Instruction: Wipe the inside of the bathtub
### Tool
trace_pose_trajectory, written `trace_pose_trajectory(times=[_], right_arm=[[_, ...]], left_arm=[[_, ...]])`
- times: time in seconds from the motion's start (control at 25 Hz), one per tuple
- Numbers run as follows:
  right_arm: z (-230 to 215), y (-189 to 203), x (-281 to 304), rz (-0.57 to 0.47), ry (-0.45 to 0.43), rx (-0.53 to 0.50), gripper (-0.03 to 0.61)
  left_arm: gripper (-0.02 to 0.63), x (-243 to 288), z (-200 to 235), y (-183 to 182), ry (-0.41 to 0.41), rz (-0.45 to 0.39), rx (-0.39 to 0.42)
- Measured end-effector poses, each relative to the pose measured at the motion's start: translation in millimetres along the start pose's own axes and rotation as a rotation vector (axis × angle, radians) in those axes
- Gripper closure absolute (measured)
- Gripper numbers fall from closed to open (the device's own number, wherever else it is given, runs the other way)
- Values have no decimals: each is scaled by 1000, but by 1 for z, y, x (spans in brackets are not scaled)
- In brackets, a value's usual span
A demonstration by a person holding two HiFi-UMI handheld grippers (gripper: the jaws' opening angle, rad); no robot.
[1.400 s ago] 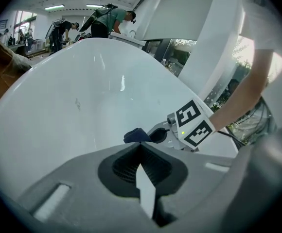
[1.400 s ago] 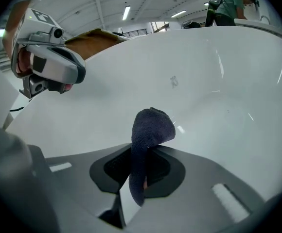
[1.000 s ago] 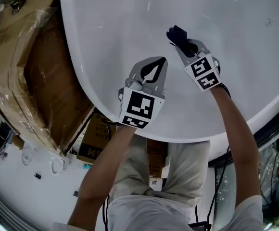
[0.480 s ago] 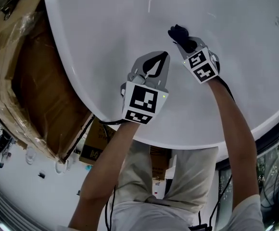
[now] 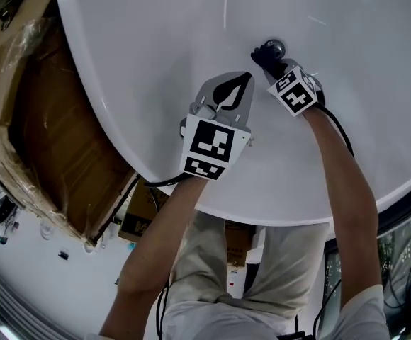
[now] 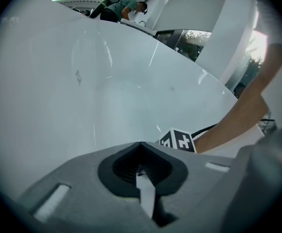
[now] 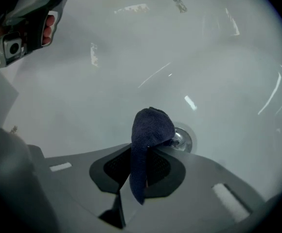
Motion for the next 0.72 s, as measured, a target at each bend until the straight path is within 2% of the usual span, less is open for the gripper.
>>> trace_pose_trajectory(times=[0.2,0.36,0.56,0.72], right_arm=[[13,7,20,68,-52,-6,523],[27,18,30,127,-143,10,523],[35,19,30,153,-212,38,525],[41,16,24,162,-248,7,525]], left_arm=[[618,3,-1,7,0,26,13],[618,4,-3,9,0,31,13],[618,5,-3,9,1,40,3],[618,6,-7,11,-8,63,13]])
Point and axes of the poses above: the fingertips, and each gripper's own axes: x forward along the fingers, z to its left, y out of its underside, the point moved 8 cm from there along -x, backward along the fingers, and after that the axes turned 6 degrees about -y, right-handed, at the moved point
